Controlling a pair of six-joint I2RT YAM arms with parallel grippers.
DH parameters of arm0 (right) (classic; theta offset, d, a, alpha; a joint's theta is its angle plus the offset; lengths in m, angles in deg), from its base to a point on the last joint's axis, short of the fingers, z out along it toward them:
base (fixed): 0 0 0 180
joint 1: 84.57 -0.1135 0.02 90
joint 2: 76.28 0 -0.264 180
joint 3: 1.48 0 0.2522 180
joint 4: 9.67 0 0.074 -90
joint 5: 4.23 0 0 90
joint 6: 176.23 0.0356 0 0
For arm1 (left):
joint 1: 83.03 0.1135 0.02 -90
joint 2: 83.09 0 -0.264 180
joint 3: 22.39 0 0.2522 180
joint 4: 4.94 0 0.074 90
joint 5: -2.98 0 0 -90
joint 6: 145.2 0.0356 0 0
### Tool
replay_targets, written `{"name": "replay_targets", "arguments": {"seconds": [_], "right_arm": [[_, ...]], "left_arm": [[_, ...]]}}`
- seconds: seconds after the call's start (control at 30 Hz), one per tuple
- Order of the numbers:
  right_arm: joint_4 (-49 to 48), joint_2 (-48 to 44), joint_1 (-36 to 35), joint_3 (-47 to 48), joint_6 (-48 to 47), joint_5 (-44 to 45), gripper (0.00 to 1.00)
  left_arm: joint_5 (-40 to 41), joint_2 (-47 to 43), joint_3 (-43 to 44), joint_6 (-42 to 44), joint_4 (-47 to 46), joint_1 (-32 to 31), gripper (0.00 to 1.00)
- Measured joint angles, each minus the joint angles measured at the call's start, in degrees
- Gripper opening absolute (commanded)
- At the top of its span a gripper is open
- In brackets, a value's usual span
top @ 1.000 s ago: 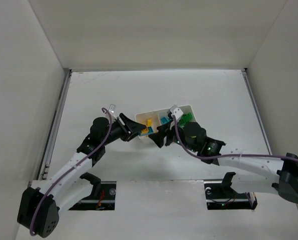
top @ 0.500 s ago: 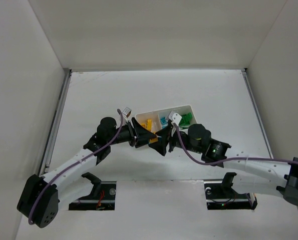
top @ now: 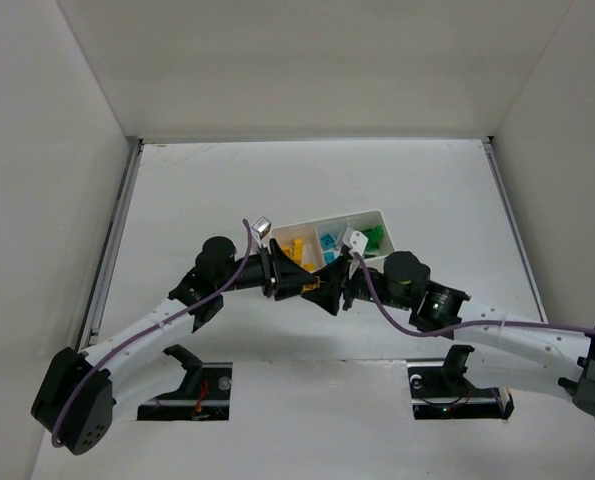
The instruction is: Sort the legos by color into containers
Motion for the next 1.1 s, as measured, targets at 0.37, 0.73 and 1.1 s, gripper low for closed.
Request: {"name": "replay_targets", "arguments": {"seconds": [0.37,0.73,1.1], "right_arm": [[-0.3,-2.4,0.9,-1.7,0.3,-1.6,0.43],[-2.2,-2.3,1.5,-2.5,0.7,-3.2,0.45],[-5.9,-0.7,2.3,-2.8,3.4,-4.3,0.55]], "left_arm": [[-1.4,0.0,0.0,-0.4,0.0,0.6,0.24],[-2.1,0.4,0.0,-0.9,-0.1,1.0,0.23],[-2.0,1.1,0.0,-0.2,-0.4,1.4,0.23]]}}
